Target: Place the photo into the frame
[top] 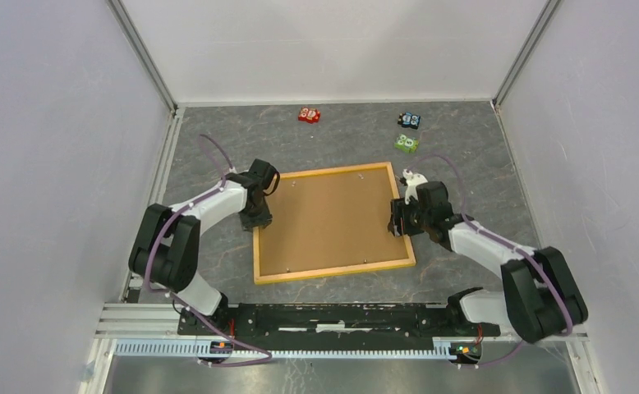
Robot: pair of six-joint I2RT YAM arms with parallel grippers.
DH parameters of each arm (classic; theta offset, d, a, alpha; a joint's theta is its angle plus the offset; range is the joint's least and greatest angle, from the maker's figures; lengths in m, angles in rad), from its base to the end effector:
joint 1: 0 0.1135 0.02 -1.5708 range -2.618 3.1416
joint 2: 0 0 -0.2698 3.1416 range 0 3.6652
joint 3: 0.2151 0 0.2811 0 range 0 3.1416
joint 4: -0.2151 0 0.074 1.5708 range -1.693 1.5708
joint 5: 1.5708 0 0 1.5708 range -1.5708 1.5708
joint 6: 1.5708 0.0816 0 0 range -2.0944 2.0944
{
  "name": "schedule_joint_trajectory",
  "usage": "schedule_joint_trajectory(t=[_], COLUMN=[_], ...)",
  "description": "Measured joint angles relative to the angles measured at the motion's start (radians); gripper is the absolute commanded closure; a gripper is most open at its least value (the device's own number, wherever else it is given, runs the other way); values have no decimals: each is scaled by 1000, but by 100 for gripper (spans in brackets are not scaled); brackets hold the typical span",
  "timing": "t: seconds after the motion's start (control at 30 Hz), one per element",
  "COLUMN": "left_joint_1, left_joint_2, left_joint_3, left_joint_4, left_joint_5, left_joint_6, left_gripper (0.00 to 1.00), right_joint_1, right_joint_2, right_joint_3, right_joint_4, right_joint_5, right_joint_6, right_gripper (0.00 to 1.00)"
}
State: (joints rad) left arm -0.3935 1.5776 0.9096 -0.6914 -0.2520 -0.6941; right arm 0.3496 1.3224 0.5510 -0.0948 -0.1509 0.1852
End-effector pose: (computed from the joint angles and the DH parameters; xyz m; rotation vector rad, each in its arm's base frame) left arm 0.2911 -0.0988 0.1107 -0.4609 2.7900 0.1513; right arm 0.2707 0.1117 0.1087 -0.2710 2.4542 0.4197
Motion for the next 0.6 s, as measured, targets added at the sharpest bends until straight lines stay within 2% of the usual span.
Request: schedule_joint_trajectory(t=[0.1,0.17,0.27,0.37,0.43,0.5,0.6], left_joint_1=[12,28,47,48,43,34,12], left_joint_2=[62,97,129,130,122,89,-35], left_joint_3=[61,103,156,165,164,149,100], left_joint_4=[-21,-31,-24,-5,-1,-1,-11], left_joint_5=[20,28,31,17,16,15,13], left_joint_6=[2,3,5,5,5,5,5], left_gripper=[39,26,13,3,2,1,1], right_joint_1=[16,37,77,105,120,134,132], right_joint_2=[-95,-145,-204,-222,-217,-194,-128], right_joint_3=[-104,-161,-223,-220,-179,-104,32], right_joint_4=[81,131,177,147,76,-15,-65], right_joint_5=[-4,5,14,19,32,57,79], right_joint_6=[61,107,165,174,154,113,46], right_gripper=[39,38,32,23,16,3,2])
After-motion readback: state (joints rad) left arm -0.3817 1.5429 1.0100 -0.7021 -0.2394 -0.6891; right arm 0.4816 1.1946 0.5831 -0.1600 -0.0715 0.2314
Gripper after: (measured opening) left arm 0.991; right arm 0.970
